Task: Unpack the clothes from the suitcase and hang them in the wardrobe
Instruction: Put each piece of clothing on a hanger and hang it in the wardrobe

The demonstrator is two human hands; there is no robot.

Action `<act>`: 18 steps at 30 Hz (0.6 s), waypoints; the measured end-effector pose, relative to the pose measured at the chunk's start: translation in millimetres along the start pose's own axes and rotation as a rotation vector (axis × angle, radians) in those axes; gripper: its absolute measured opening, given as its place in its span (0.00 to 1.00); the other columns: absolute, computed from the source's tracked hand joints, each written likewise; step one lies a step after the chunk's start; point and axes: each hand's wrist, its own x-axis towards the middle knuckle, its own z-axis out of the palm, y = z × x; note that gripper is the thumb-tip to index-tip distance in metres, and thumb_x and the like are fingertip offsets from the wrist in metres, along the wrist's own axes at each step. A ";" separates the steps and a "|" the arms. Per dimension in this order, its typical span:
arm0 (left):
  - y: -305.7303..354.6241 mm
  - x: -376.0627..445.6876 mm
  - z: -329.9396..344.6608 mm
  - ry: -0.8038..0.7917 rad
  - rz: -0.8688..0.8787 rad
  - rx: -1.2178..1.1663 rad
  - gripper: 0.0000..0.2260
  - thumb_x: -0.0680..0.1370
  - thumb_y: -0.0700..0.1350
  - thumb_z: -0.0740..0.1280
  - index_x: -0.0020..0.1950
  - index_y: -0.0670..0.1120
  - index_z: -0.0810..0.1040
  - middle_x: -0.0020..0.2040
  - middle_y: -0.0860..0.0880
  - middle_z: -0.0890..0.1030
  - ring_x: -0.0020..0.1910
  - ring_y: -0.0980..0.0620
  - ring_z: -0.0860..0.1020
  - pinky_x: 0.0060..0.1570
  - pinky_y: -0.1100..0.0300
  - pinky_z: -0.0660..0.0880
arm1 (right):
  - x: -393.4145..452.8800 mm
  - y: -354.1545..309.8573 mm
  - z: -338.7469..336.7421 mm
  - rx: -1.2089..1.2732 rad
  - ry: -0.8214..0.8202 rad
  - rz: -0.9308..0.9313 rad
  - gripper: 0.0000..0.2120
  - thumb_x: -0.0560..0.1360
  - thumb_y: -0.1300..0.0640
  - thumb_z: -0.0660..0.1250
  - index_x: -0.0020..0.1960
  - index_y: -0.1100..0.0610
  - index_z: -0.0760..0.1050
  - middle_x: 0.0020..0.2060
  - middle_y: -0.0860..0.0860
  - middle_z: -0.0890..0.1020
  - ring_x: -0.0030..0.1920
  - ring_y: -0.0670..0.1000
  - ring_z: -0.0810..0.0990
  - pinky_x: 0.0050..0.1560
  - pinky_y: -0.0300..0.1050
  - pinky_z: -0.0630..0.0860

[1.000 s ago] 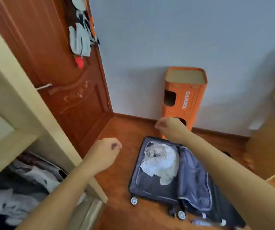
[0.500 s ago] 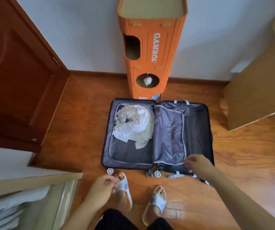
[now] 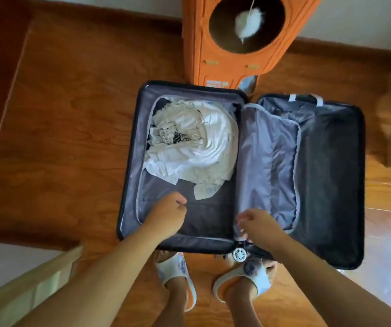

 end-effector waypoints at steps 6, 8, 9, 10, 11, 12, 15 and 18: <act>-57.5 91.6 11.5 0.087 -0.059 -0.129 0.10 0.83 0.45 0.60 0.61 0.55 0.75 0.56 0.55 0.77 0.54 0.52 0.81 0.47 0.59 0.74 | 192.5 -82.9 28.5 -0.085 0.088 -0.243 0.21 0.77 0.61 0.64 0.69 0.52 0.73 0.53 0.55 0.75 0.40 0.53 0.78 0.35 0.41 0.74; -76.2 99.4 14.9 0.106 -0.088 -0.169 0.09 0.83 0.44 0.61 0.58 0.56 0.75 0.53 0.57 0.79 0.50 0.52 0.82 0.42 0.60 0.72 | 242.6 -114.7 29.4 -0.044 0.173 -0.286 0.24 0.77 0.61 0.63 0.72 0.51 0.71 0.67 0.57 0.67 0.50 0.55 0.78 0.43 0.43 0.77; -85.1 100.6 15.5 0.112 -0.110 -0.194 0.08 0.83 0.43 0.61 0.56 0.56 0.76 0.51 0.56 0.80 0.48 0.52 0.83 0.40 0.60 0.72 | 259.8 -122.9 32.2 -0.060 0.189 -0.268 0.24 0.78 0.60 0.63 0.74 0.52 0.69 0.72 0.57 0.63 0.56 0.56 0.76 0.50 0.46 0.77; -91.9 101.0 14.4 0.114 -0.135 -0.213 0.08 0.83 0.43 0.61 0.55 0.56 0.76 0.51 0.55 0.80 0.46 0.52 0.83 0.40 0.60 0.74 | 270.5 -127.4 36.7 -0.068 0.185 -0.255 0.24 0.79 0.60 0.61 0.74 0.55 0.67 0.72 0.57 0.63 0.59 0.57 0.75 0.55 0.49 0.76; -96.0 101.1 13.3 0.119 -0.159 -0.236 0.08 0.83 0.43 0.61 0.54 0.55 0.76 0.50 0.55 0.81 0.45 0.52 0.83 0.41 0.58 0.76 | 272.7 -129.1 41.3 -0.039 0.184 -0.256 0.21 0.80 0.61 0.59 0.72 0.59 0.67 0.69 0.57 0.66 0.59 0.58 0.74 0.57 0.51 0.75; -97.2 100.9 12.6 0.123 -0.180 -0.257 0.08 0.83 0.43 0.62 0.53 0.56 0.77 0.51 0.54 0.81 0.45 0.52 0.83 0.44 0.56 0.79 | 265.7 -126.3 45.0 0.025 0.205 -0.265 0.16 0.81 0.61 0.56 0.68 0.61 0.70 0.63 0.57 0.71 0.56 0.57 0.75 0.55 0.51 0.74; -80.9 96.0 12.6 0.115 -0.185 -0.332 0.08 0.82 0.43 0.64 0.52 0.56 0.79 0.50 0.53 0.83 0.46 0.53 0.84 0.57 0.46 0.80 | 207.9 -106.4 44.1 0.292 0.228 -0.282 0.16 0.85 0.57 0.51 0.65 0.60 0.74 0.56 0.55 0.78 0.57 0.52 0.76 0.50 0.42 0.76; -40.4 92.8 17.4 0.127 -0.124 -0.517 0.07 0.82 0.45 0.66 0.53 0.56 0.82 0.50 0.55 0.85 0.52 0.54 0.83 0.63 0.46 0.77 | 139.1 -80.1 29.3 0.393 0.149 -0.364 0.16 0.86 0.54 0.53 0.66 0.51 0.77 0.63 0.41 0.77 0.64 0.38 0.72 0.48 0.20 0.67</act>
